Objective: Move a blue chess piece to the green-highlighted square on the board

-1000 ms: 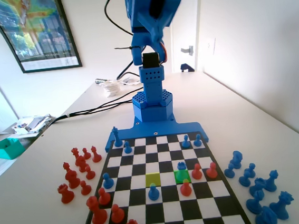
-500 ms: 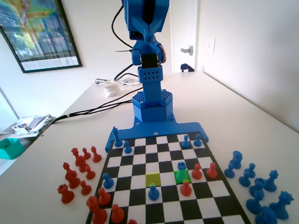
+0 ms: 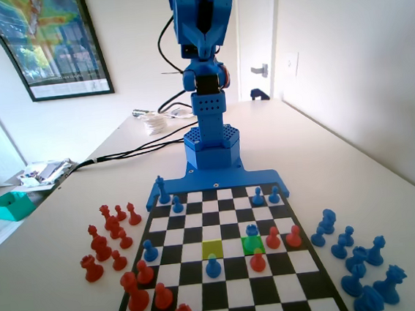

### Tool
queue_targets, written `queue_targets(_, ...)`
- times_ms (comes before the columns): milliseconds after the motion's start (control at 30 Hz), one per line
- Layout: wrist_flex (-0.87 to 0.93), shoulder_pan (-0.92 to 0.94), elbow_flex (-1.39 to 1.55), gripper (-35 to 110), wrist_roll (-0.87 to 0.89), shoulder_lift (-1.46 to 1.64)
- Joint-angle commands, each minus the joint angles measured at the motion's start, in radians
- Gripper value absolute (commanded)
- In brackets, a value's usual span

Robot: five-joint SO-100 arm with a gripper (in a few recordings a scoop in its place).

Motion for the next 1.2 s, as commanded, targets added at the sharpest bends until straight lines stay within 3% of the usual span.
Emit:
queue_targets(0,0.002,0.015,0.005,1,-0.005,0.031)
queue_targets(1167,-0.006,0.015,0.008,1,-0.002,0.061)
